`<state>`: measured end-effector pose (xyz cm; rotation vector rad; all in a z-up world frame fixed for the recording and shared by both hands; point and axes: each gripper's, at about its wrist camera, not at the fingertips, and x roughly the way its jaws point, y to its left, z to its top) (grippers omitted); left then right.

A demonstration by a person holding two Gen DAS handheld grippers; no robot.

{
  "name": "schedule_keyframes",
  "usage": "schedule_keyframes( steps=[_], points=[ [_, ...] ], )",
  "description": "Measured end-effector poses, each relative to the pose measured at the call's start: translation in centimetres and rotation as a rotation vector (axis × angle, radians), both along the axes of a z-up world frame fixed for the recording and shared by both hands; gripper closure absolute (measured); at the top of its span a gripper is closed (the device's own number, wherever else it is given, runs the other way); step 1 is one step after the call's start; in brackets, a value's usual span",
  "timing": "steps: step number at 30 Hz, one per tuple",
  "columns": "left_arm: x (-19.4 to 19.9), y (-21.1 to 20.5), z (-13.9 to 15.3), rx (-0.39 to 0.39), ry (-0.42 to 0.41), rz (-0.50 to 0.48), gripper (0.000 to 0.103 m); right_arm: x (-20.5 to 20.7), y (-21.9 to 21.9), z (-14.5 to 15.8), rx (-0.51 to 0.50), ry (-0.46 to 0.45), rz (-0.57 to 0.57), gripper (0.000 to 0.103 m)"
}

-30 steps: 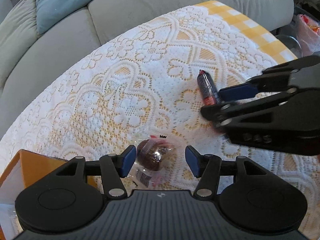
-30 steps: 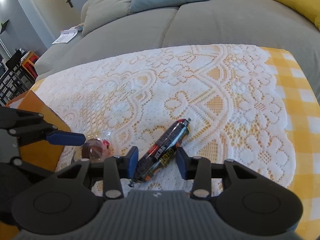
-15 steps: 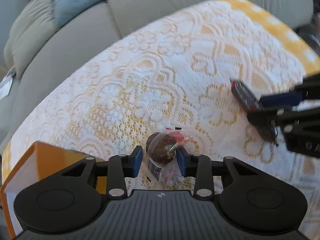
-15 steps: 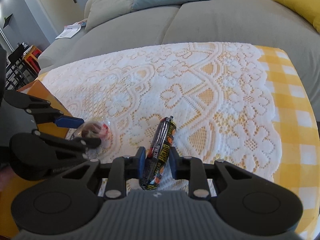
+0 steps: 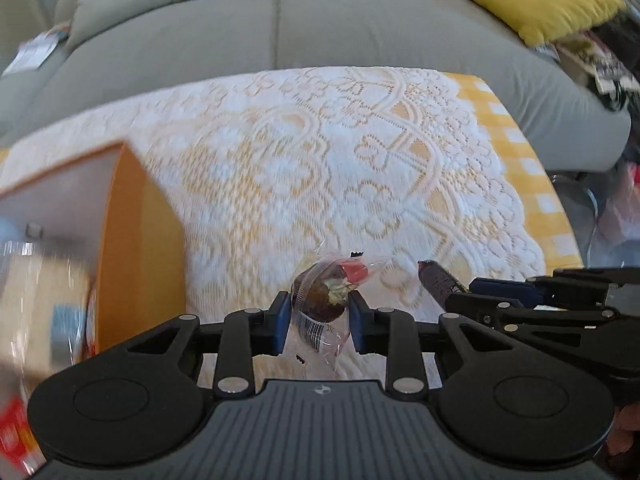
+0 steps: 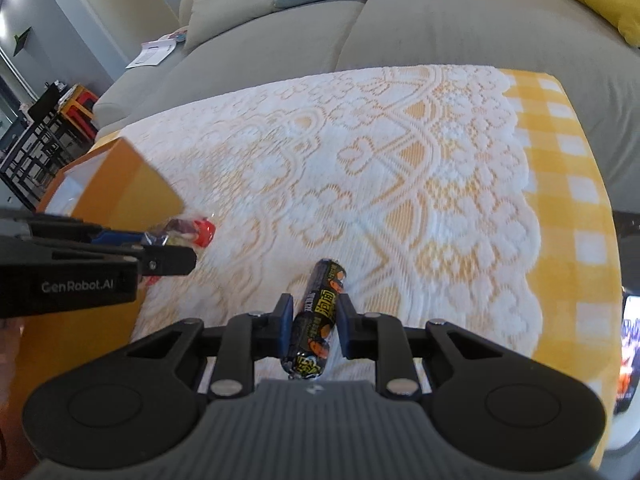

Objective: Organize snacks
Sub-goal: 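Grasp the brown pastry pack with the left tool while the right grasps the sausage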

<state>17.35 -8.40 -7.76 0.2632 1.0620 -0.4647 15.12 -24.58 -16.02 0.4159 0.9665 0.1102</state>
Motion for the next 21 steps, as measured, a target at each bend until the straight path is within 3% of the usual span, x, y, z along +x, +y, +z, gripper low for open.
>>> schedule_keyframes(
  steps=[7, 15, 21],
  points=[
    [-3.3, 3.2, 2.5, -0.112, -0.001, 0.139, 0.07, -3.3, 2.2, 2.9, -0.005, -0.06, 0.052, 0.084],
    [-5.5, 7.4, 3.4, -0.14, 0.009, 0.233, 0.07, -4.5, 5.9, 5.6, -0.046, -0.123, 0.138, 0.087],
    [-7.8, 7.4, 1.7, -0.149, 0.053, 0.212, 0.07, -5.0, 7.8, 2.7, -0.157, 0.007, 0.233, 0.087]
  ],
)
